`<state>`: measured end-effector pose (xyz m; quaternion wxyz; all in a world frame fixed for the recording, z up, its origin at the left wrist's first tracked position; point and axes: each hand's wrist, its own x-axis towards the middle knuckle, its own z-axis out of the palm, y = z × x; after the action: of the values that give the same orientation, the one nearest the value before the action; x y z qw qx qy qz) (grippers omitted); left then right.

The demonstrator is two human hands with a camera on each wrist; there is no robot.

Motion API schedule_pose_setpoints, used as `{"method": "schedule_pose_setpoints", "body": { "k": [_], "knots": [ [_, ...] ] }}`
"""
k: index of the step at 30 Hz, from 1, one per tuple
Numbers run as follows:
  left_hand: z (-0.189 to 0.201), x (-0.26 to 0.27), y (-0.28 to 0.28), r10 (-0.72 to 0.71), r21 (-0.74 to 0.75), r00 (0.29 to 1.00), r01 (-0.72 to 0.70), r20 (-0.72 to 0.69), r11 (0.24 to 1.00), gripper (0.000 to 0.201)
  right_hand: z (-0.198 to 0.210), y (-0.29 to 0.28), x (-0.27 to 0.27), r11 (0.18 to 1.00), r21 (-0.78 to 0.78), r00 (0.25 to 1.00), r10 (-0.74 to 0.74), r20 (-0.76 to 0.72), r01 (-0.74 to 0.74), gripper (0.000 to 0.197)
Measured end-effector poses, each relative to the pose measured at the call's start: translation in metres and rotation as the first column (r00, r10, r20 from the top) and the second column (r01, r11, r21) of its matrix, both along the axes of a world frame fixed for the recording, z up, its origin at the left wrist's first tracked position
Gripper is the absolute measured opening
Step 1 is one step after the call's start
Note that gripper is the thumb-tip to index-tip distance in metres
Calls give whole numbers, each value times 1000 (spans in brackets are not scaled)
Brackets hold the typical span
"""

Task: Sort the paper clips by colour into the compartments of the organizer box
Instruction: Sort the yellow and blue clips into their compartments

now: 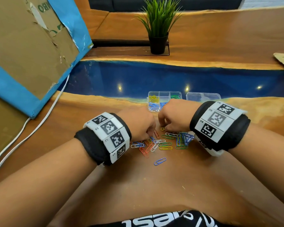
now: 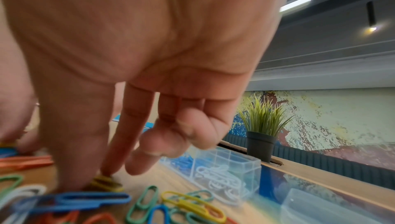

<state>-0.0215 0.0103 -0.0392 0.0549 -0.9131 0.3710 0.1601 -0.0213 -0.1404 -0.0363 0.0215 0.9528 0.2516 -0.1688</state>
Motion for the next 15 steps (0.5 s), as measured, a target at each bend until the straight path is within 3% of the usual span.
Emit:
{"method": "schedule_pose_setpoints", "body": {
  "k": [7, 10, 13, 15],
  "knots": [
    [-1, -2, 3, -10, -48, 1000, 9, -22, 999, 13, -2, 0, -3, 999, 30, 999, -27, 30, 26, 12],
    [0, -1, 4, 29, -111, 997, -38, -74, 993, 9, 0, -6, -6, 977, 177, 992, -123, 28, 117, 5],
    [3, -3, 9, 107, -227, 982, -141, -156, 964, 7, 2, -14, -10, 849, 422, 947, -264, -181, 317, 10],
    [6, -2, 15, 174, -349, 946, -266, -273, 899, 11, 4, -19, -12, 650, 539, 836, -317, -448, 536, 22]
  ]
}}
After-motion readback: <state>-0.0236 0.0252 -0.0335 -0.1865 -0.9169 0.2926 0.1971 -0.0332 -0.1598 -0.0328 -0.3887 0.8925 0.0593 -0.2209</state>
